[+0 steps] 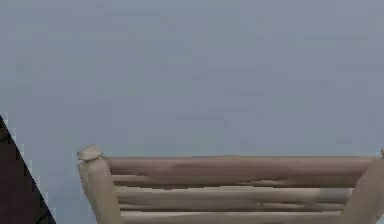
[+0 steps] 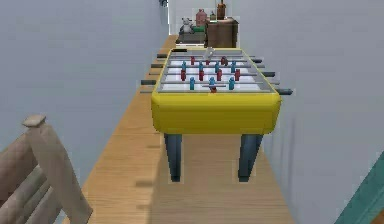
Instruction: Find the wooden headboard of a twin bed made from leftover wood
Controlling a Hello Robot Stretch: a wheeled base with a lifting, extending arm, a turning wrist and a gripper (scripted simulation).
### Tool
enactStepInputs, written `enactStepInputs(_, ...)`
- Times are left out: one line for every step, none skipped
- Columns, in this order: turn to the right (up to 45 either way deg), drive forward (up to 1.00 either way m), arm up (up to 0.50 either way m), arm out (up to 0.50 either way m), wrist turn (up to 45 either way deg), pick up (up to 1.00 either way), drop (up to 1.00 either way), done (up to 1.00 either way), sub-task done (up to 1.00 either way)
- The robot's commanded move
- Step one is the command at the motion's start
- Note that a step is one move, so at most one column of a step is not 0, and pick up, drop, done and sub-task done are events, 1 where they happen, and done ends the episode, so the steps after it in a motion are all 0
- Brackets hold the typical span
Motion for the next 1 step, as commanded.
enactStepInputs(15.0,0.00,0.00,0.00,0.0,0.00,0.00,0.00,0.00)
